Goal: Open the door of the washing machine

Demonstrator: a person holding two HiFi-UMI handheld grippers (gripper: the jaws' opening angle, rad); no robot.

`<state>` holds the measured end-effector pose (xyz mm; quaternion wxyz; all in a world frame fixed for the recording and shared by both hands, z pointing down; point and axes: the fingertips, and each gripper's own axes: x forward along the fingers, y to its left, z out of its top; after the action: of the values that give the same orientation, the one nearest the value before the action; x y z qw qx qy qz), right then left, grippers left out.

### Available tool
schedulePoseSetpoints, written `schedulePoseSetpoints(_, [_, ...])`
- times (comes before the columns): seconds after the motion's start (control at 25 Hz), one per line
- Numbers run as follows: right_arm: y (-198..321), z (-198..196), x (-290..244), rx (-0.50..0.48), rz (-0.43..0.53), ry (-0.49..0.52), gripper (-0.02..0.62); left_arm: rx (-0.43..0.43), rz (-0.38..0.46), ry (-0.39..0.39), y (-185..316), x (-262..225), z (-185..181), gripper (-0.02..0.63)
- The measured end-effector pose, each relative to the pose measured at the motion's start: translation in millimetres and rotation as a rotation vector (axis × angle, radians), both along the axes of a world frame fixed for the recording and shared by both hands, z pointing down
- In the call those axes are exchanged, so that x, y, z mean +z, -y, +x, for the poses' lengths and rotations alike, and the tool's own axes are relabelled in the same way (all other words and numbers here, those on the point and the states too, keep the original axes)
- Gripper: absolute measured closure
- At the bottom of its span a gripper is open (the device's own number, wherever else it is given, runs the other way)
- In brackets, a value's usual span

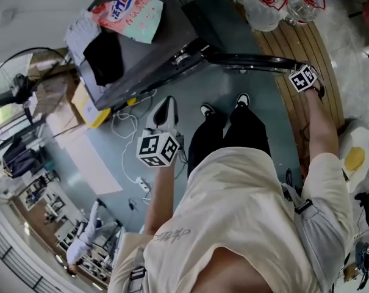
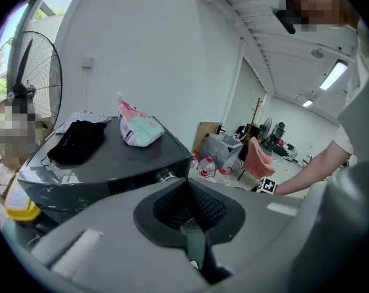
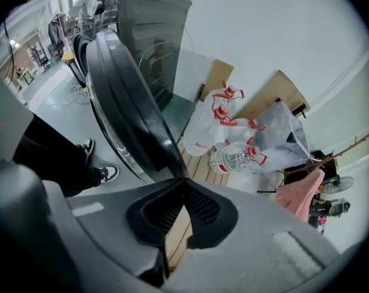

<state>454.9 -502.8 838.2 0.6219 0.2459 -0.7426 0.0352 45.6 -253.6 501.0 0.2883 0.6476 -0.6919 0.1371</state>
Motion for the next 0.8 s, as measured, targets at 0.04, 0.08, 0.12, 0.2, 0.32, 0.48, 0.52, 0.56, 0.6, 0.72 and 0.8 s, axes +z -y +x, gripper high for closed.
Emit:
schedulePoseSetpoints(0.04, [-3.8,1.4,-3.0,0.011,0.005,0.01,0.594,0.008,0.002,-0.004,0.2,0.8,2.1,0.589])
schedulePoseSetpoints(0.08, [-7.6,3.0,-6.3,0.022,0.011,0.02,0.594,0.016,0.006,-0.009,1.0,1.5,3.9,0.589])
schedulePoseSetpoints(0.12, [-12.0,5.2,-9.9,0.034,0.018,0.027,0.594,0.026,0.013,-0.015,2.5,2.3,5.2,0.589])
schedulePoseSetpoints(0.2, [-24.5,10.6,-17.0,0.063,0.026,0.043,0.594,0.046,0.031,-0.027,6.4,2.9,6.0,0.589])
schedulePoseSetpoints(0.32, [-54.1,15.6,-25.2,0.098,0.012,0.079,0.594,0.052,0.058,-0.038,4.0,-1.0,7.3,0.589])
schedulePoseSetpoints(0.48, [-101.2,-0.8,-50.0,0.141,-0.019,0.207,0.594,0.035,0.077,-0.046,-18.5,-2.6,3.7,0.589])
schedulePoseSetpoints(0.52, [-110.3,-10.5,-58.5,0.156,-0.023,0.255,0.594,0.027,0.084,-0.046,-24.2,-2.6,0.1,0.589])
schedulePoseSetpoints(0.56, [-118.1,-22.1,-68.0,0.168,-0.024,0.305,0.594,0.02,0.091,-0.045,-29.4,-2.2,-3.9,0.589])
schedulePoseSetpoints(0.6, [-126.0,-35.1,-78.6,0.175,-0.023,0.354,0.594,0.013,0.098,-0.044,-35.0,-1.6,-7.8,0.589])
schedulePoseSetpoints(0.72, [-159.9,-79.5,-118.6,0.174,-0.034,0.527,0.594,-0.009,0.117,-0.057,-60.6,-1.6,-15.5,0.589])
schedulePoseSetpoints(0.8, [-186.8,-111.7,-154.0,0.164,-0.052,0.668,0.594,-0.026,0.137,-0.067,-81.2,-5.0,-20.5,0.589])
